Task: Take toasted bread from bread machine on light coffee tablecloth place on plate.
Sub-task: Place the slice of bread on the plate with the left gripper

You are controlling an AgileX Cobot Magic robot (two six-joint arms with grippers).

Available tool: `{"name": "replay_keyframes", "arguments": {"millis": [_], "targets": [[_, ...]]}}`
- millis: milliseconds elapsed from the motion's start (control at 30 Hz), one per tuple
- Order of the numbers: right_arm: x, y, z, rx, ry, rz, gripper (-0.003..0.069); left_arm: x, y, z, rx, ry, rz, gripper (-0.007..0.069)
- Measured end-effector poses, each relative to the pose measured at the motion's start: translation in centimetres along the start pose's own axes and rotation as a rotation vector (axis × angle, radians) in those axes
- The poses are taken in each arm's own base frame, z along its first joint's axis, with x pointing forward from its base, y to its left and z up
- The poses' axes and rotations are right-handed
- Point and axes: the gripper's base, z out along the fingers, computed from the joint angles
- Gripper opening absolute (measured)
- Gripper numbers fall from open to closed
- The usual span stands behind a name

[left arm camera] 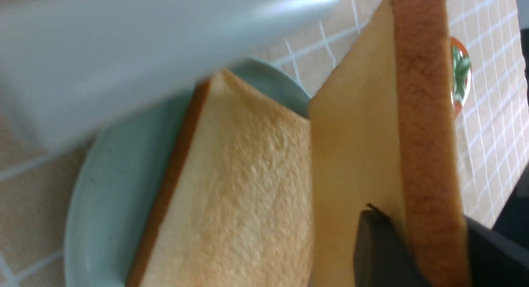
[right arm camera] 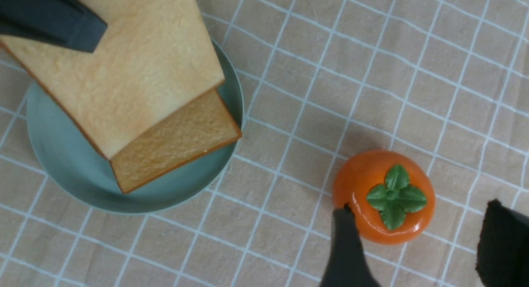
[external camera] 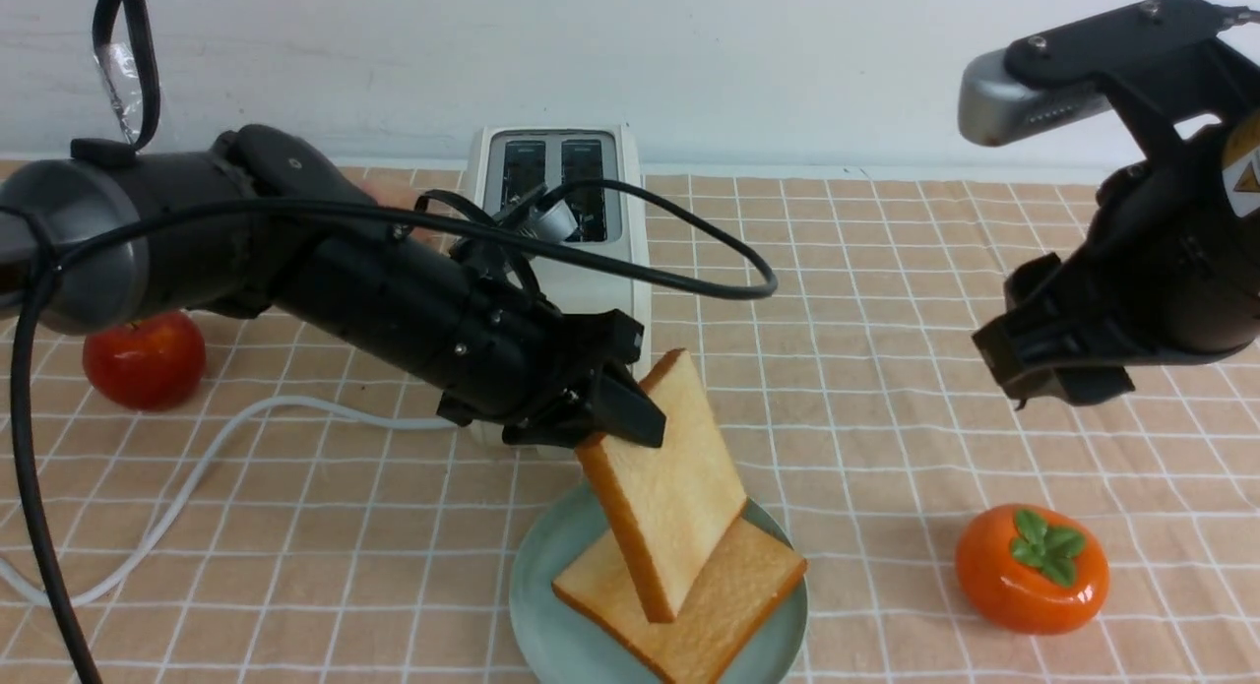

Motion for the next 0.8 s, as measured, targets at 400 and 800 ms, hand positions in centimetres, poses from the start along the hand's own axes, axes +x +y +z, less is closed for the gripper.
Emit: {"name": "replay_keyframes", "arguments": {"millis": [400,800], "targets": [[0.0,0.0,0.0,0.004,0.002,-0.002,0.0421,0.1,-0.3,-0.7,-0.023,-0.004,0.045,0.0664],[-1.1,-0.4,-0.1,0.041,-0.118,0.038,0.0421,2.8,-4.9,-12.6,-0.404,-0.241,0.185,0.0602]]}}
